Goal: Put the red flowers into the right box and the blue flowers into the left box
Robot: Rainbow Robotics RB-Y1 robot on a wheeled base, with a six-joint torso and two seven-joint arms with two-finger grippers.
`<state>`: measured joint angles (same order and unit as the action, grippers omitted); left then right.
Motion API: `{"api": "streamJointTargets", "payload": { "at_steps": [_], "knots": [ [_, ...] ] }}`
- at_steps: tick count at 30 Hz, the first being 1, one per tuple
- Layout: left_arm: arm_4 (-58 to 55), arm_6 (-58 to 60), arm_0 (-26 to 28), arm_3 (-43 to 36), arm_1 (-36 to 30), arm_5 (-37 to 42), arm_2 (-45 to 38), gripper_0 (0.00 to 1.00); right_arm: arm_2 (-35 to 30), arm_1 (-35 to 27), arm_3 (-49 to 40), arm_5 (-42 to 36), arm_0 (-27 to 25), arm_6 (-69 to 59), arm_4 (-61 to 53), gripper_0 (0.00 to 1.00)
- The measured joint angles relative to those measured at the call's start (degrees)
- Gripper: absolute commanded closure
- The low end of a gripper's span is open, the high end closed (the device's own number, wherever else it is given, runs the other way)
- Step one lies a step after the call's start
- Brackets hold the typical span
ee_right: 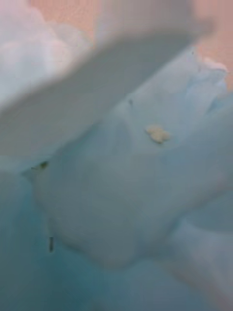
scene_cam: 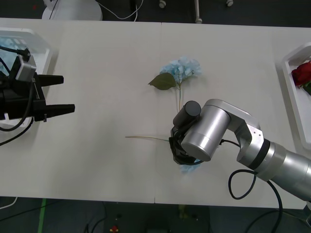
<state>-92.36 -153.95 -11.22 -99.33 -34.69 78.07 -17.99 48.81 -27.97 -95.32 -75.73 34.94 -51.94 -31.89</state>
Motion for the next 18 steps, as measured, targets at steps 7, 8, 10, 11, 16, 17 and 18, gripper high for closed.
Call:
{"api": "streamJointTargets", "payload": {
  "at_steps": [7,8,10,11,16,17,18],
  "knots": [
    [0.02,-0.75,0.00,0.00,2.55,-0.05,0.07,0.00,0.00,0.21,0.85,0.03,0.00,0.00,0.48,1.00],
    [0.03,-0.75,0.00,0.00,2.66,-0.15,0.21,0.00,0.00,0.21,0.88,0.03,0.00,0.00,0.48,1.00],
    [0.03,-0.75,0.00,0.00,2.71,-0.92,0.75,0.00,-0.05,0.21,0.92,0.04,0.00,0.01,0.46,1.00],
    [0.03,-0.75,0.00,0.00,2.72,-1.61,1.11,0.00,-0.16,0.21,0.93,0.04,0.00,0.01,0.35,1.00],
    [0.19,-0.75,0.00,0.00,2.72,-3.80,3.58,0.00,-2.90,0.21,0.99,-0.70,0.03,1.62,-3.94,1.00],
    [0.35,-0.75,0.00,0.00,2.72,-3.89,3.89,0.00,-3.89,0.21,0.99,-1.51,0.09,3.17,-5.13,1.00],
    [0.48,-0.75,0.00,0.00,2.73,-3.91,4.10,0.00,-5.19,0.21,0.99,-2.55,0.18,5.71,-6.47,1.00]
  ]
}}
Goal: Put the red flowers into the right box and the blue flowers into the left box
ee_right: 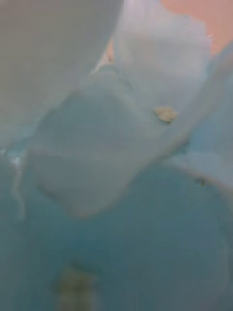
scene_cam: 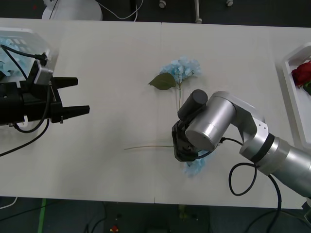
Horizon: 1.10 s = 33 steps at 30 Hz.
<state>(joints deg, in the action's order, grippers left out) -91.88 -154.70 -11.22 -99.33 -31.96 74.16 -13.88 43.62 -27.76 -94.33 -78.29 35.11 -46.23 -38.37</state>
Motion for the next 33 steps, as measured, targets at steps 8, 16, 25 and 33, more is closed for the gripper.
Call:
{"api": "streamJointTargets", "payload": {
  "at_steps": [8,16,25,33],
  "knots": [
    [0.48,0.00,0.00,0.00,0.08,-0.04,0.30,0.00,-8.78,-0.73,-0.01,-2.44,2.09,20.65,-6.39,1.00],
    [0.69,0.00,0.01,-0.01,0.12,-0.09,1.44,0.00,-20.53,-1.46,-0.93,-1.03,2.92,63.14,-8.35,1.00],
    [0.80,0.00,0.01,-0.01,0.15,-0.47,2.11,0.00,-25.85,-1.58,-0.85,9.99,3.32,95.42,-17.09,1.00],
    [0.82,0.00,0.01,-0.02,0.22,-1.71,2.11,0.00,-26.84,-1.37,0.23,19.39,3.59,120.83,-31.98,1.00]
  ]
}}
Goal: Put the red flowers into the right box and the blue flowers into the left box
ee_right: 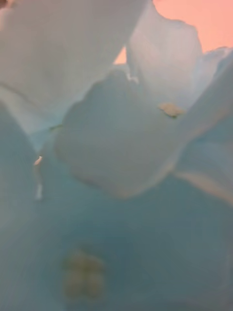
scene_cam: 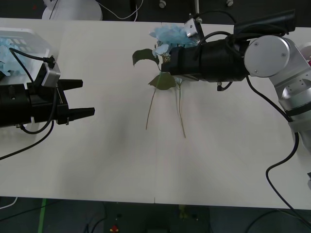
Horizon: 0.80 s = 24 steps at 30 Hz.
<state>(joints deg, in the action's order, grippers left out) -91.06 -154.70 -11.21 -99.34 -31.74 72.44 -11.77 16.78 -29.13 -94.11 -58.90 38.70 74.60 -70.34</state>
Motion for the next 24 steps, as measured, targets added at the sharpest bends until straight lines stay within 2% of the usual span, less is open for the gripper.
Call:
{"api": "streamJointTargets", "payload": {
  "at_steps": [8,16,24],
  "knots": [
    [-0.01,0.00,0.01,0.00,1.43,-0.12,0.00,0.00,0.00,3.20,0.44,3.61,0.04,13.90,-8.32,1.00],
    [-2.09,0.00,1.66,0.00,6.00,-0.12,0.01,0.00,0.12,7.50,0.93,7.40,0.04,15.98,-11.28,1.00],
    [-9.19,0.02,4.87,0.00,8.10,-0.12,1.38,0.00,3.77,7.99,1.05,12.83,0.04,19.34,-11.31,1.00]
  ]
}}
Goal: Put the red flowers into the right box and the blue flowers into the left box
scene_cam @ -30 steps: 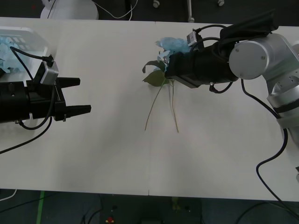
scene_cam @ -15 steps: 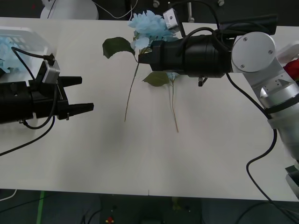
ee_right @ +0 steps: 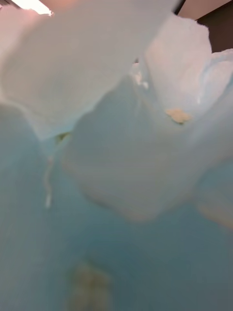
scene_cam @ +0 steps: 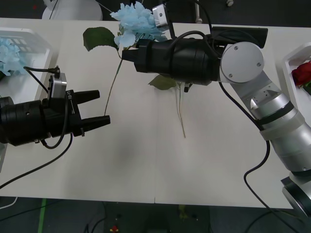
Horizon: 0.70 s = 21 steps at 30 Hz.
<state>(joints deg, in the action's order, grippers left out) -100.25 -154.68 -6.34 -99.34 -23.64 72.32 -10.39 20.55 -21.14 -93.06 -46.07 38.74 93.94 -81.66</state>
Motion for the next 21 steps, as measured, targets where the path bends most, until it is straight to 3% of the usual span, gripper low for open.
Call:
{"api": "streamJointTargets", "payload": {
  "at_steps": [8,17,19,20,21],
  "knots": [
    [-1.00,4.90,0.61,0.00,2.48,-2.28,0.65,0.00,0.28,0.00,0.03,0.00,0.00,0.00,-0.69,1.00],
    [7.35,13.71,-1.77,0.00,3.72,-6.48,4.99,0.00,0.31,0.00,0.06,-0.13,0.00,0.00,-1.26,1.00],
    [8.69,15.95,-2.51,0.00,3.92,-6.53,5.89,0.34,0.32,0.00,0.06,-0.15,0.00,0.00,-1.49,1.00],
    [9.28,17.15,-2.84,0.00,4.08,-6.54,6.29,0.77,0.32,0.00,0.07,-0.17,0.00,0.00,-1.50,1.00],
    [9.85,18.52,-3.12,0.00,4.23,-6.54,6.65,0.99,0.32,0.00,0.07,-0.21,0.00,0.00,-1.52,1.00]
  ]
}}
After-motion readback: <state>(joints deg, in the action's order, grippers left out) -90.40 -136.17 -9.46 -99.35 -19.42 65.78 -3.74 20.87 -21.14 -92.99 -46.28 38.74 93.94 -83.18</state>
